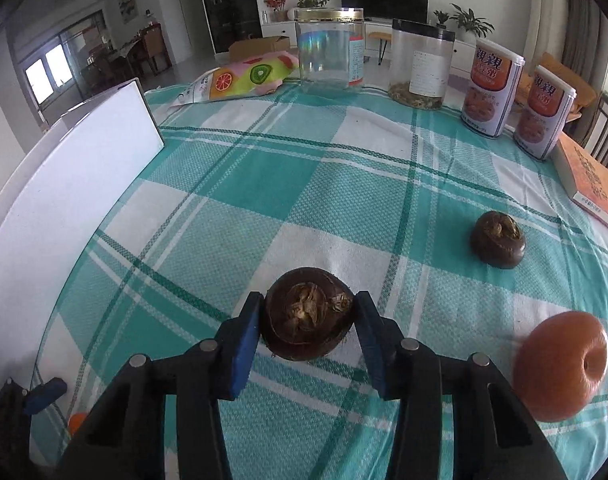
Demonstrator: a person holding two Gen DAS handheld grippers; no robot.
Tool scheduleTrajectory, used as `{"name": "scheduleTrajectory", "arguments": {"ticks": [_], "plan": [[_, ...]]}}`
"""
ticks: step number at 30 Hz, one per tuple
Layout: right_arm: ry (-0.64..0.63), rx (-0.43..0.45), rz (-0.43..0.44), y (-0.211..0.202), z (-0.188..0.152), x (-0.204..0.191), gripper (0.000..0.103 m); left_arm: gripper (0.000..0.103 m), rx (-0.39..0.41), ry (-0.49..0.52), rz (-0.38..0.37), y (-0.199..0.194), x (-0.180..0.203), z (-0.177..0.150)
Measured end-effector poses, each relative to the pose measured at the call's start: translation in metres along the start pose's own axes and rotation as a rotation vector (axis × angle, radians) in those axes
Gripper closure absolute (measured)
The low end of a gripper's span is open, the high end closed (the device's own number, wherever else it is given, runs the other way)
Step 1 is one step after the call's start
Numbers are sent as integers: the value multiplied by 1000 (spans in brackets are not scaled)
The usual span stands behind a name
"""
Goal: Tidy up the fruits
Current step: 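Grasp the tangerine with the left tool while the right tool grasps a dark brown fruit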
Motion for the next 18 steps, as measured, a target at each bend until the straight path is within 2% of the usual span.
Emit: {"name": "scheduleTrajectory", "arguments": {"ticks": [5,6,9,12,15,16,18], "plan": [[-9,-39,55,-49,-85,17,57,7,-1,3,-24,-1,2,-1],[1,-47,55,-57,-102,21,57,7,1,12,-43,-2,3,-2],[11,-27,19,-85,-142,30,57,8,22,60,-173,-14,7,-7],[32,-12,-7,-102,-164,36,57,8,59,82,-215,-27,6,-14],[46,-10,-19,-107,-174,40,56,9,47,105,-190,-25,8,-13],[44,-10,-24,-107,-174,41,52,11,45,105,-178,-24,9,-12],[45,-14,-24,-109,-174,42,45,22,32,106,-152,-19,11,-11]]}}
Point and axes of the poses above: each gripper's, at about its wrist camera, not at the fingertips, and y roughly the way its jaws point, x to its right, z to its top, the point moved 2 cm from there along y, roughly the way its jaws point, and after that the axes turned 3 degrees about -y, right-handed, at the moved point
